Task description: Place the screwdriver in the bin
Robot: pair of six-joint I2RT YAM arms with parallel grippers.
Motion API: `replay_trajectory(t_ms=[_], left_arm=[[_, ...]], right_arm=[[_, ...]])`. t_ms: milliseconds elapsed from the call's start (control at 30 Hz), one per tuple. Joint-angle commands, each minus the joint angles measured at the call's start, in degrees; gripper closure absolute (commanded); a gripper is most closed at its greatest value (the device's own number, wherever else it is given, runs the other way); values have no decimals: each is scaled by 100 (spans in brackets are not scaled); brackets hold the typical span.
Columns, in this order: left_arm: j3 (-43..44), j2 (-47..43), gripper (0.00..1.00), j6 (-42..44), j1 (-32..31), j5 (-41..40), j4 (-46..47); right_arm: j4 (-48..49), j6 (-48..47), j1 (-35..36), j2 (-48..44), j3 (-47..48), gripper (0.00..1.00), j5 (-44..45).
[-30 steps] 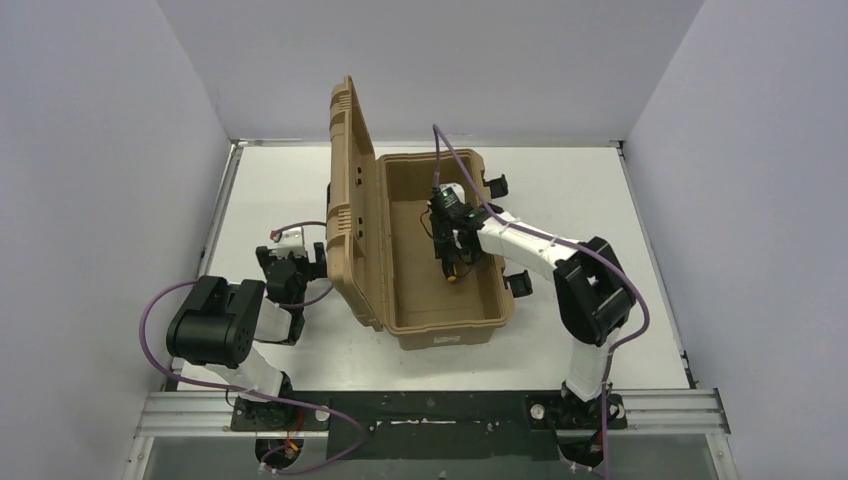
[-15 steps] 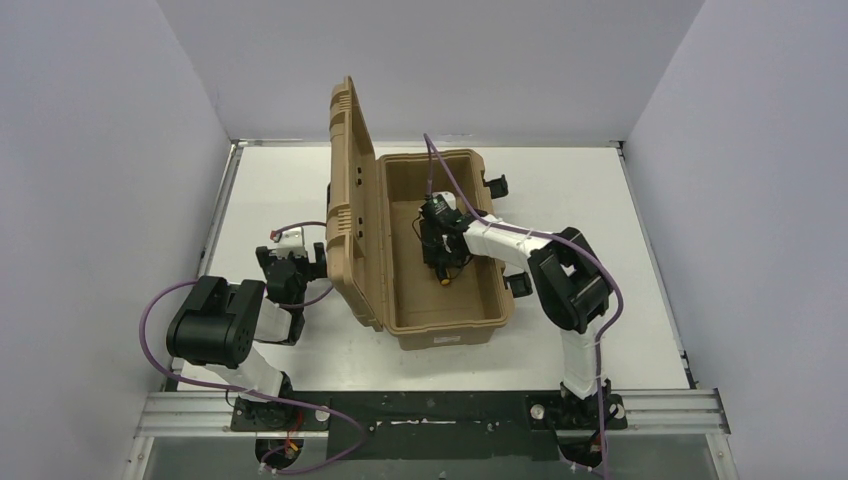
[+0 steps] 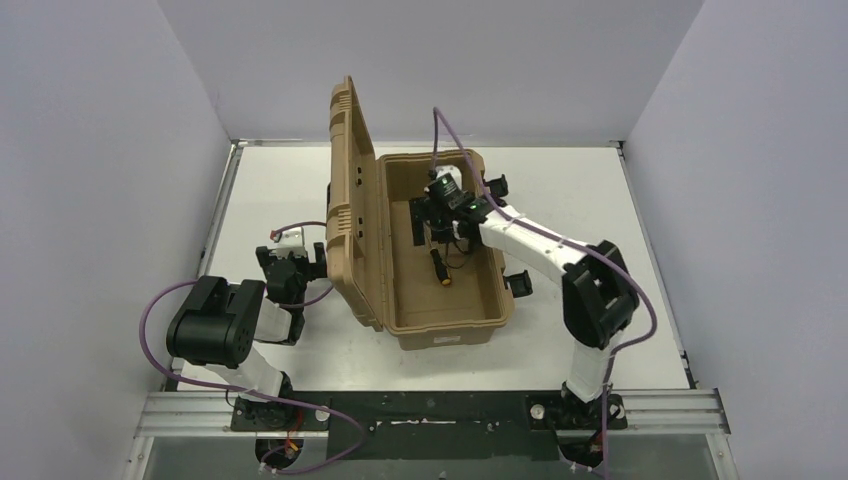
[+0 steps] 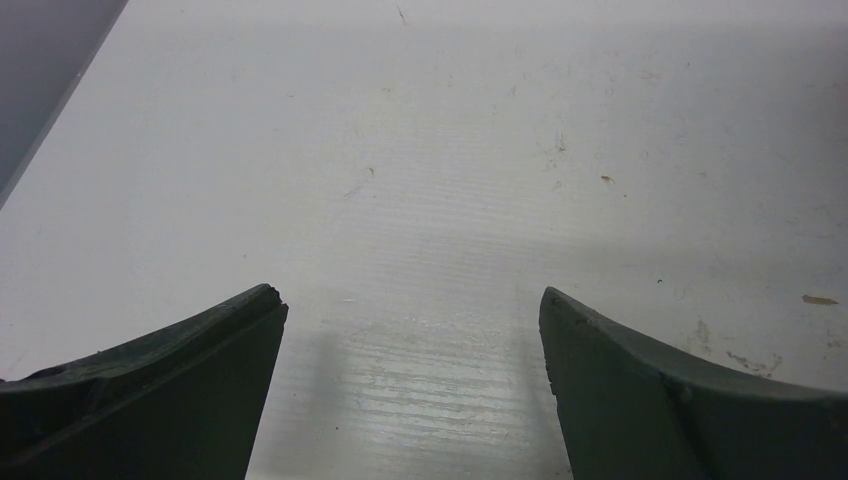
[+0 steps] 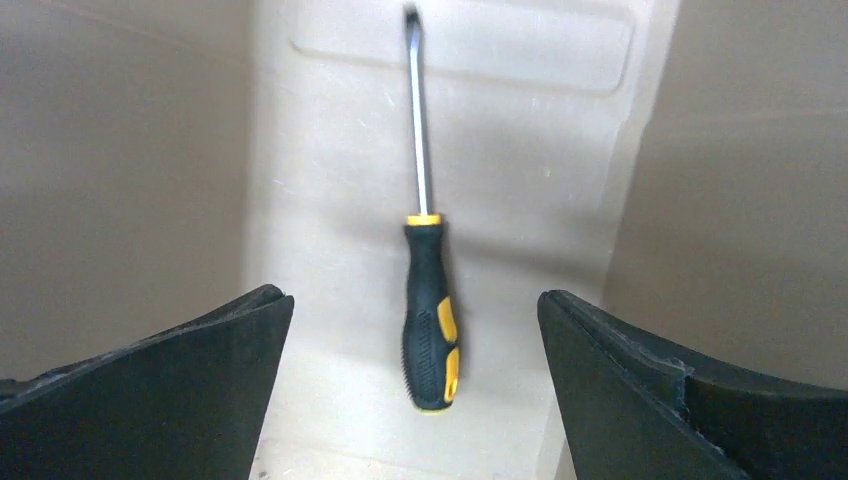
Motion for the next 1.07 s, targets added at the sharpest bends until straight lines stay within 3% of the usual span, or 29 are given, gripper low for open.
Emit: replay_trajectory(t_ms=[0, 167, 333, 567, 800, 1033], left_arm=[[161, -15, 3, 3, 43, -12, 354], [161, -13, 3, 3, 44, -20, 355], [167, -10, 3, 1, 50, -5, 347], [179, -12, 3, -21, 79, 14, 326], [187, -7, 3, -16, 77, 21, 306], [180, -17, 3, -18, 77, 16, 308]], right_arm=[[-5, -424, 37, -1213, 533, 0, 236], [201, -834, -399, -2201, 141, 0, 500], [980, -788, -2260, -3425, -1338, 0, -257], [3069, -951, -4509, -4511, -3783, 0, -960], [4949, -1121, -4946, -4526, -5567, 0, -1097], [5436, -1197, -4948, -4421, -5890, 0, -1307]])
